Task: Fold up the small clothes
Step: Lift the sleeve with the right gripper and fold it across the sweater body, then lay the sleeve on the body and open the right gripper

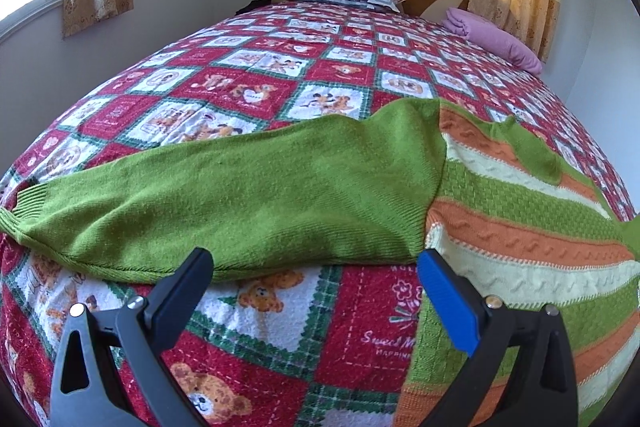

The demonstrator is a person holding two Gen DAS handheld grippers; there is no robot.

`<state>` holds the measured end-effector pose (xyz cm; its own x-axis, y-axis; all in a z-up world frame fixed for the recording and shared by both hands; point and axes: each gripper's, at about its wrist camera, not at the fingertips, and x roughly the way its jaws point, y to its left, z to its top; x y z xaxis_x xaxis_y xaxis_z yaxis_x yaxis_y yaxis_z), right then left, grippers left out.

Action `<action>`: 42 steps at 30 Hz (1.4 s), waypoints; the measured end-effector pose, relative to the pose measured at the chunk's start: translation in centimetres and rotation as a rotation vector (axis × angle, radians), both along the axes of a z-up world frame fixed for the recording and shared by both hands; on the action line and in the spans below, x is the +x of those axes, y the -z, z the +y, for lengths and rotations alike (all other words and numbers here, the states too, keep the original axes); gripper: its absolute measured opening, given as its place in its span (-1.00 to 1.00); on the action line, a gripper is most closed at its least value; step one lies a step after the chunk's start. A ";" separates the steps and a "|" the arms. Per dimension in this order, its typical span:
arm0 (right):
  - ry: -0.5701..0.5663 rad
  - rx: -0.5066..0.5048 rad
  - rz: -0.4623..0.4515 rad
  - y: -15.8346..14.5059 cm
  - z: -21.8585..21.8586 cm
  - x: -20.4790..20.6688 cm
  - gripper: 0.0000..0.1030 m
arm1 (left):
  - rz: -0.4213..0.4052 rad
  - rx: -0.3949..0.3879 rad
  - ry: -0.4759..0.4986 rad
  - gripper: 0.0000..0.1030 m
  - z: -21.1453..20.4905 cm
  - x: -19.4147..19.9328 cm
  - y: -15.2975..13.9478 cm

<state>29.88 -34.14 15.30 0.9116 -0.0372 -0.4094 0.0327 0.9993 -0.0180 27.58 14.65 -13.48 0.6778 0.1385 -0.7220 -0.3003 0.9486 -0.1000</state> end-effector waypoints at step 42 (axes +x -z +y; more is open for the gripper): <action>-0.187 0.031 0.421 26.3 5.5 -1.8 0.07 | 0.038 0.001 0.378 0.78 -13.8 5.2 -4.9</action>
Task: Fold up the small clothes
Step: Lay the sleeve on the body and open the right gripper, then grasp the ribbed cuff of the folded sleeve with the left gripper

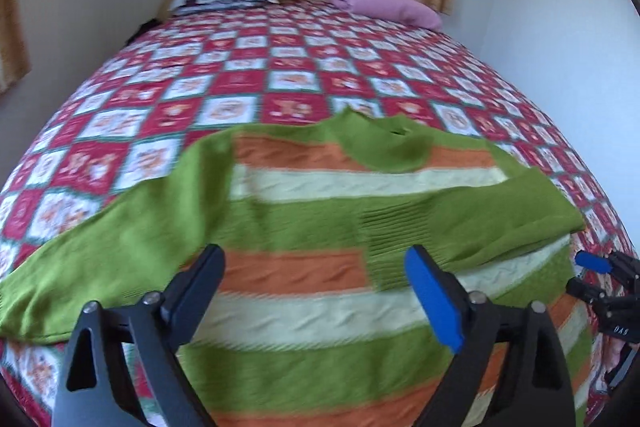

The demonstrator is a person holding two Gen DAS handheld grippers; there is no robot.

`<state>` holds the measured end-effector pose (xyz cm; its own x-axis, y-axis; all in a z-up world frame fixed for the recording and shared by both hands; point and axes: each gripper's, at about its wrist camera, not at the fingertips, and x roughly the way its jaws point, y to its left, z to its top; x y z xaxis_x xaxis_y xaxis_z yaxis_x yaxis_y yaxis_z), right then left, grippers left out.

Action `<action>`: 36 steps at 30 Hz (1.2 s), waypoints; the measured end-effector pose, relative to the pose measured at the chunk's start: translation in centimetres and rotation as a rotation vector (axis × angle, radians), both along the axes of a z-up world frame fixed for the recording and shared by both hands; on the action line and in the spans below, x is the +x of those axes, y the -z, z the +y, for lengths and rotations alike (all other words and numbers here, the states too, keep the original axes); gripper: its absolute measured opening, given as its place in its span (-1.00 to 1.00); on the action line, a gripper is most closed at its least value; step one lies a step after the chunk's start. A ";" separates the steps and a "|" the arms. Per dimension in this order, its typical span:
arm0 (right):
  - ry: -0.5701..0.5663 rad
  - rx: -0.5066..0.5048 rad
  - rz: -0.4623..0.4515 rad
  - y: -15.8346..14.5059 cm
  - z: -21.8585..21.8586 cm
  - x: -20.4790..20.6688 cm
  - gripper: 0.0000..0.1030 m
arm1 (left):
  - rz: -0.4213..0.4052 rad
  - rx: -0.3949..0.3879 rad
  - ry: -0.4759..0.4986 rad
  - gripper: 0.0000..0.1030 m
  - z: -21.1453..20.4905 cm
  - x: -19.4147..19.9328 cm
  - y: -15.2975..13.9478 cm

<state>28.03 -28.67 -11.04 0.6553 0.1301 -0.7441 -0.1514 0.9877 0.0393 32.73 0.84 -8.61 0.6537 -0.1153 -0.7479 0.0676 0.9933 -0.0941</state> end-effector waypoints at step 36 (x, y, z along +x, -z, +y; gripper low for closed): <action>0.167 -0.007 -0.080 0.3 -2.7 1.0 0.35 | 0.000 -0.117 -0.048 -0.84 2.3 1.6 3.3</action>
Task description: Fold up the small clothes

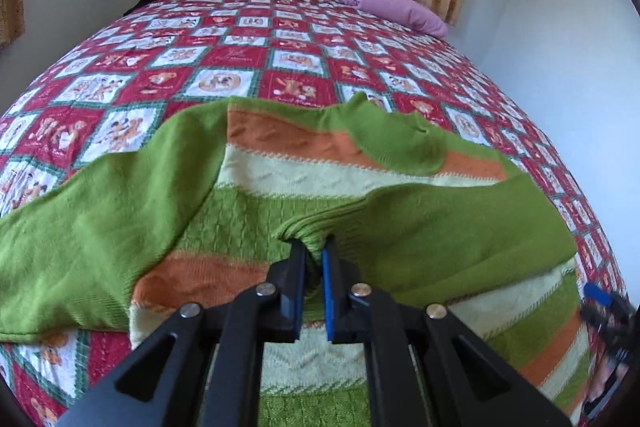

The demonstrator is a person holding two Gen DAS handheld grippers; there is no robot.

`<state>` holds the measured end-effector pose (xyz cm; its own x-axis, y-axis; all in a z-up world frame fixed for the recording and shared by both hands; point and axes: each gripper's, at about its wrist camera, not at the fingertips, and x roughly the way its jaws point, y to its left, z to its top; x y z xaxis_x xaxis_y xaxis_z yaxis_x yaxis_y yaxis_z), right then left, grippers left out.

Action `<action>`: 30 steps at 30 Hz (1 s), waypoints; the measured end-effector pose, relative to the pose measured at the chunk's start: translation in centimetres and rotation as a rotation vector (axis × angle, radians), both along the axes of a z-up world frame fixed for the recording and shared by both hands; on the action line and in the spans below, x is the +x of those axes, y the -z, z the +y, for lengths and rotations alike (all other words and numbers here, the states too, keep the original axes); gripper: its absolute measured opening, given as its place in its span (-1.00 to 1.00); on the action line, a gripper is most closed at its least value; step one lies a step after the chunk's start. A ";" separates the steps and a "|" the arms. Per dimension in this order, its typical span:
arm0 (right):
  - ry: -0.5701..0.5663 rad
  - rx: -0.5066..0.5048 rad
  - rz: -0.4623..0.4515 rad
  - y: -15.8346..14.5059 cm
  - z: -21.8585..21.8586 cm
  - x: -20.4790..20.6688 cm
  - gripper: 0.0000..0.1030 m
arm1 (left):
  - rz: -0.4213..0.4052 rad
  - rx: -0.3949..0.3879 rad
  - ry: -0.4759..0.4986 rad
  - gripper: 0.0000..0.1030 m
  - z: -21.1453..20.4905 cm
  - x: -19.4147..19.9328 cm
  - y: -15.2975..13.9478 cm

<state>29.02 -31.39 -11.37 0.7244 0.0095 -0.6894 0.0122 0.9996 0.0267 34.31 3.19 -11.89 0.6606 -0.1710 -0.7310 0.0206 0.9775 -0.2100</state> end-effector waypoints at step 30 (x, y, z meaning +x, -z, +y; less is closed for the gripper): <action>0.227 -0.212 0.046 -0.5 -3.0 0.1 0.32 | 0.036 -0.106 -0.114 -0.52 2.8 -0.5 1.2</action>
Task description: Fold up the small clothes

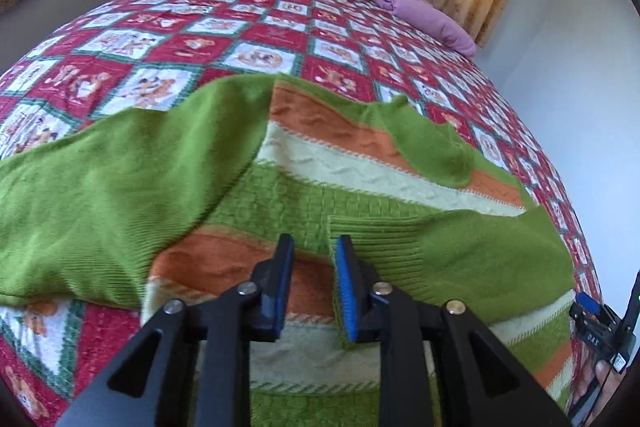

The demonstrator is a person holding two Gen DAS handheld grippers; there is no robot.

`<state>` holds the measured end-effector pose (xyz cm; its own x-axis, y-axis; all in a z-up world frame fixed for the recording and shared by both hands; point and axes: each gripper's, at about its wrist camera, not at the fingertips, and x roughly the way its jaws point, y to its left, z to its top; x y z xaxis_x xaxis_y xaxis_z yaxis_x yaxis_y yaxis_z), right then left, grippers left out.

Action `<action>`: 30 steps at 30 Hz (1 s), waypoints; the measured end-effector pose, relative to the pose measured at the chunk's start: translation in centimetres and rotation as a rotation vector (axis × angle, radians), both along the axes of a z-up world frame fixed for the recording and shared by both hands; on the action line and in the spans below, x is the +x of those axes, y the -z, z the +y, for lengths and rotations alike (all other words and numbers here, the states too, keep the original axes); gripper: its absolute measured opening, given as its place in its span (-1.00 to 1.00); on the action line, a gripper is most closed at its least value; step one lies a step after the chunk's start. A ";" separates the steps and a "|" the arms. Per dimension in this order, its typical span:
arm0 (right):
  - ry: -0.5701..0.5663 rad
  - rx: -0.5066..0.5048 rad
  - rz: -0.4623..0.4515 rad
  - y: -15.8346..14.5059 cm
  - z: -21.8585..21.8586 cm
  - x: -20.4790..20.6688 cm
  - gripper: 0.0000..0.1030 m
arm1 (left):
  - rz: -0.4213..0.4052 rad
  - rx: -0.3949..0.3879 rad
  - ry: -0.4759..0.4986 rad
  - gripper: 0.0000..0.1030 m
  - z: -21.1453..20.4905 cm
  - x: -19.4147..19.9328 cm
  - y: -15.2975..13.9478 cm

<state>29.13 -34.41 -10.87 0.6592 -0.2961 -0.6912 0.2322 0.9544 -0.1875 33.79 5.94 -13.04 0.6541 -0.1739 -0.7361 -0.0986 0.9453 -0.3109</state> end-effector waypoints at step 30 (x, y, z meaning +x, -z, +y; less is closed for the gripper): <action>-0.449 0.222 0.058 0.0 13.2 7.0 0.32 | -0.047 0.197 0.126 0.45 -4.6 1.0 -1.7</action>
<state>36.16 -21.20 -10.90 0.6467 0.1657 -0.7446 -0.2149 0.9762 0.0306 34.81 1.29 -11.36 0.6705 -0.1122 -0.7334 0.0339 0.9921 -0.1208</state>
